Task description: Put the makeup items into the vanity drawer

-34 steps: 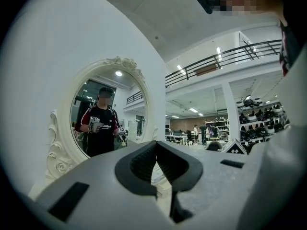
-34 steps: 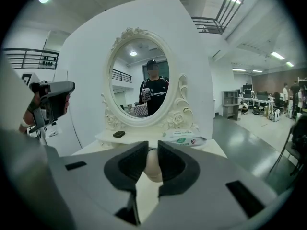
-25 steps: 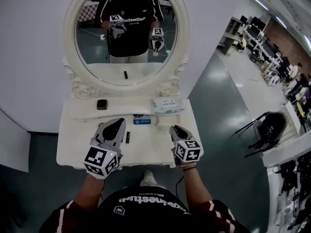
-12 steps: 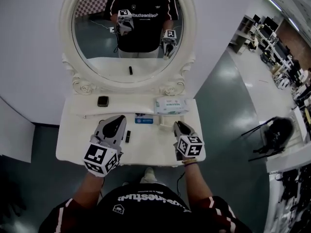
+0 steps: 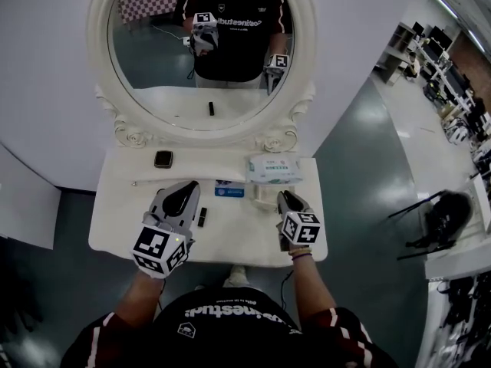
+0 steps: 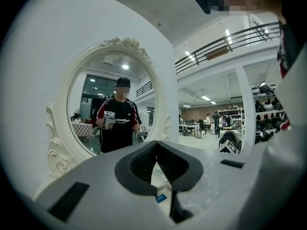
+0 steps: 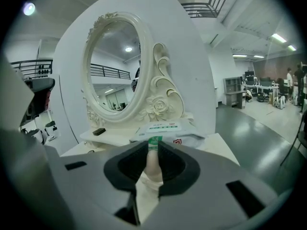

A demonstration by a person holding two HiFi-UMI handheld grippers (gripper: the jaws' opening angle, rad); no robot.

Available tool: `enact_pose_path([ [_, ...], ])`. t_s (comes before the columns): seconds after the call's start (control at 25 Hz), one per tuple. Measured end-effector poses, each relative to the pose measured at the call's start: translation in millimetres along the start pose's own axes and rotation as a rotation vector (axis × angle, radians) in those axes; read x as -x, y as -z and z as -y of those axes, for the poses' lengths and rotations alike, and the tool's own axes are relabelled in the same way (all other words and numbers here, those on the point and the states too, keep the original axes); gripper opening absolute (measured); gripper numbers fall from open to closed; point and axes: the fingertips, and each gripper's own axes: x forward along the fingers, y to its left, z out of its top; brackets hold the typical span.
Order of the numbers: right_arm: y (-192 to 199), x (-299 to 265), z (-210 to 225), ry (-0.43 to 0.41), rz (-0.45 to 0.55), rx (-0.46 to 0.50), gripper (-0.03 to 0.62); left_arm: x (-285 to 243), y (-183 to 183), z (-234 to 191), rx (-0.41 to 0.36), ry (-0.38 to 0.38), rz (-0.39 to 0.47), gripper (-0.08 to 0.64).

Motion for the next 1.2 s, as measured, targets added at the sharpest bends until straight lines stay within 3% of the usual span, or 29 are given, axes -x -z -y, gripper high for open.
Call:
enact_pose_path([
  [0.76,22,-38,20,-0.01,-0.046,-0.012,0.078,-20,9,-9,-0.028,-0.039,-0.054,0.005],
  [1.2,37,-42,24,0.005,-0.086,-0.005,0.134,-21,10,-8,-0.037,-0.035,-0.066,0.006],
])
